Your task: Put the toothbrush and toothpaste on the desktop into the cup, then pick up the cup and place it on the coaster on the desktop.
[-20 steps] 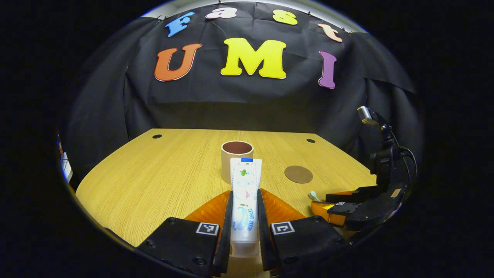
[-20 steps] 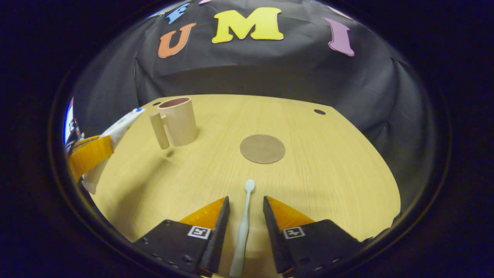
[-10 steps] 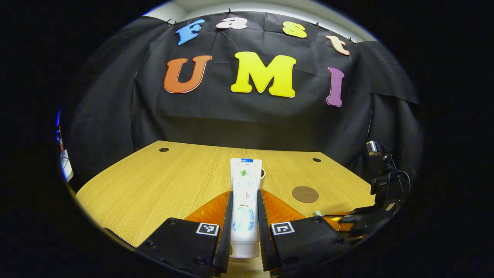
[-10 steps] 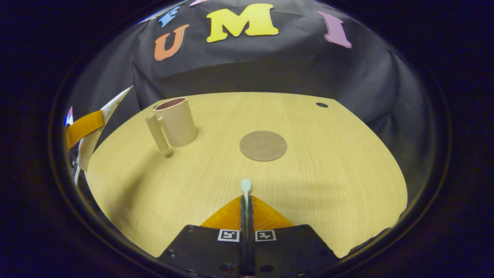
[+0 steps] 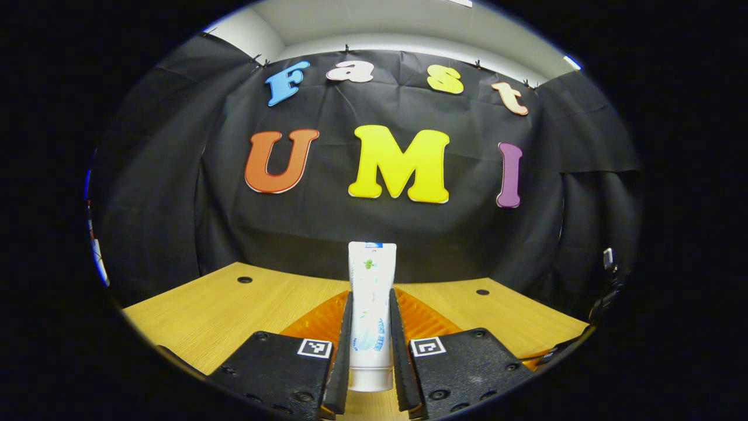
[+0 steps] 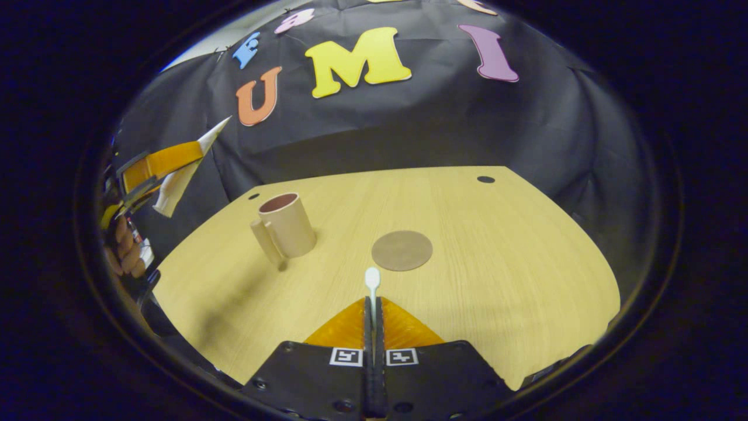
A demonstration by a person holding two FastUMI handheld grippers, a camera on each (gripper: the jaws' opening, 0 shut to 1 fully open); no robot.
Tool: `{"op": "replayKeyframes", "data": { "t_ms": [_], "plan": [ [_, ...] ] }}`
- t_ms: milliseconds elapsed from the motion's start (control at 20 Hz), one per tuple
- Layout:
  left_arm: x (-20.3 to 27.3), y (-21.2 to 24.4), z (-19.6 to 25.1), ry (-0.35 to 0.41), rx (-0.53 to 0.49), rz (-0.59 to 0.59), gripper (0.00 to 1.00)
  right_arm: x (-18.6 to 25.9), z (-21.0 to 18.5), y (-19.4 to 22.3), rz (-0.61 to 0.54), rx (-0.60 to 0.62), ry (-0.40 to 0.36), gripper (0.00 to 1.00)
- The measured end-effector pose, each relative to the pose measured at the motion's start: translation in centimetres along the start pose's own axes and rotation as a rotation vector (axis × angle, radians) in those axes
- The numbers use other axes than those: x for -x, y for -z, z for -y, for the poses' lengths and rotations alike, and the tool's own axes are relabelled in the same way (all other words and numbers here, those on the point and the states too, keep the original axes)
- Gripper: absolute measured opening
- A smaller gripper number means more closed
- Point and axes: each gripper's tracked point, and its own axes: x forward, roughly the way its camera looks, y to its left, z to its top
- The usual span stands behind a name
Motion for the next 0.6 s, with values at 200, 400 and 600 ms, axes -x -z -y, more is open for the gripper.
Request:
{"op": "replayKeyframes", "data": {
  "t_ms": [200, 400, 600],
  "plan": [
    [-4.0, 0.9, 0.5, 0.030, 0.069, 0.046, 0.35, 1.7, 0.1, -0.6, 0.038, 0.012, -0.011, 0.00],
    [-6.8, 4.5, 0.4, 0.018, 0.105, -0.041, 0.34, 3.2, 0.5, -1.3, 0.074, 0.006, -0.020, 0.00],
    [-8.4, 6.2, 0.9, 0.018, 0.103, -0.079, 0.35, 3.3, 1.0, -1.8, 0.088, -0.013, -0.031, 0.00]
  ]
}}
